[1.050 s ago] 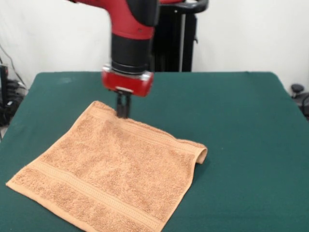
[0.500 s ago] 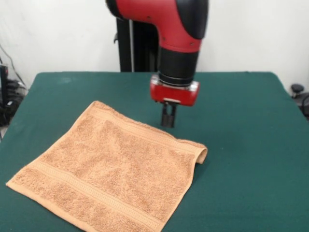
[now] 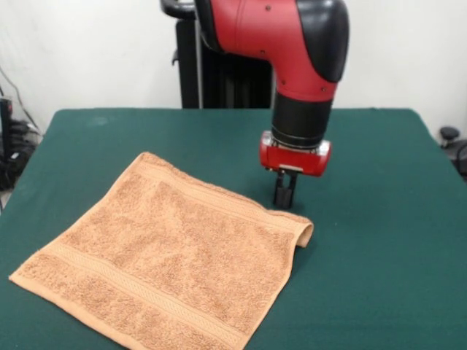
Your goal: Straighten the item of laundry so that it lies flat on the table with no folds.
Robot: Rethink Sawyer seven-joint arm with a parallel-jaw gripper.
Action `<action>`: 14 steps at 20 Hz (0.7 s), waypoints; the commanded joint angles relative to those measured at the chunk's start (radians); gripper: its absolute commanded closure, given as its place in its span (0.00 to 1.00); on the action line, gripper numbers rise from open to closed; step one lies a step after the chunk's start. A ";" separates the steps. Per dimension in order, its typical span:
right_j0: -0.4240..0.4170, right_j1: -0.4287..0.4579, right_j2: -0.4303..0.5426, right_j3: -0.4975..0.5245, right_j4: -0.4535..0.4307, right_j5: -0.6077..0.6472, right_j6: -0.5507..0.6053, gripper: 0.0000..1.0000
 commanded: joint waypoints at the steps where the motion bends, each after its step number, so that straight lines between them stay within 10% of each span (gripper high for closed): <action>1: 0.041 0.103 0.063 -0.054 0.113 -0.059 0.298 1.00; 14: 0.069 0.195 0.059 -0.178 0.198 -0.067 0.239 1.00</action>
